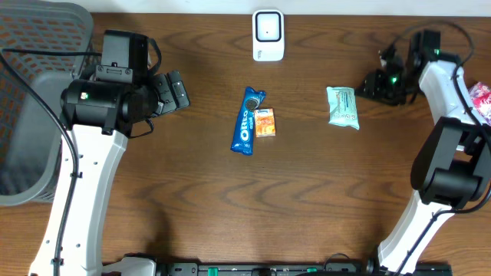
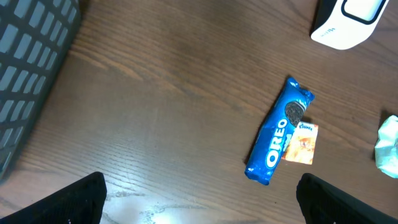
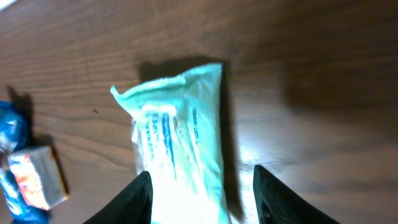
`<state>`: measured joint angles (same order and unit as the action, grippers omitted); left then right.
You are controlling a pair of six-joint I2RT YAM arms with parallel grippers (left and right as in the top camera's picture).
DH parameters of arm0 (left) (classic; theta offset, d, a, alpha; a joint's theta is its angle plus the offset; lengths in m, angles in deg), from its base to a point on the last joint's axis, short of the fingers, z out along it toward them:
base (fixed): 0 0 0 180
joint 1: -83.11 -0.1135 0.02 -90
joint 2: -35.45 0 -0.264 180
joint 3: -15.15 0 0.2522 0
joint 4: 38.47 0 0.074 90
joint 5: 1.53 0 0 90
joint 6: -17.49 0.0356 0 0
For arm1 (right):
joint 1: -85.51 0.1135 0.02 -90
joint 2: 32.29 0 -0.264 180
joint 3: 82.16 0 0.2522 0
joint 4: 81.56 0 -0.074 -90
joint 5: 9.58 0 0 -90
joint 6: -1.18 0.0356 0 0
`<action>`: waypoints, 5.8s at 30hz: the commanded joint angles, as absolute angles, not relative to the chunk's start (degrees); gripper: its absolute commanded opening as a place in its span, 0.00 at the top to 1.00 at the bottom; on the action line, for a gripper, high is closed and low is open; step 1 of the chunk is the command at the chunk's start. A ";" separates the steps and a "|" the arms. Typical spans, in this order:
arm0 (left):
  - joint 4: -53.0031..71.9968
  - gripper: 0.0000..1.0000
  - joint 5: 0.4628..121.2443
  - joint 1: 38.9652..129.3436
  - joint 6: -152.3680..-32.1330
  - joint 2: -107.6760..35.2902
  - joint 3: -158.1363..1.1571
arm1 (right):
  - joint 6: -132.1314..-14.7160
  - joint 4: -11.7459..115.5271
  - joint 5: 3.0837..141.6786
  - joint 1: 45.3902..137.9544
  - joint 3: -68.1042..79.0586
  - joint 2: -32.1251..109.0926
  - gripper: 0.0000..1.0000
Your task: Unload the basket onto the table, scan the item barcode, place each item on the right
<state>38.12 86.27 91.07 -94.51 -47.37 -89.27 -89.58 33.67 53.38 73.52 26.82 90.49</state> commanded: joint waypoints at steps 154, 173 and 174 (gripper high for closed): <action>38.27 0.02 87.04 90.79 -93.51 -47.29 -89.48 | -99.83 5.89 45.42 77.10 44.55 91.37 0.06; 38.27 0.02 87.04 90.79 -93.51 -47.29 -89.48 | -82.89 33.24 47.13 101.78 24.31 91.48 0.42; 38.27 0.02 87.04 90.79 -93.53 -47.29 -89.48 | -82.12 34.11 47.13 102.33 23.59 91.48 0.44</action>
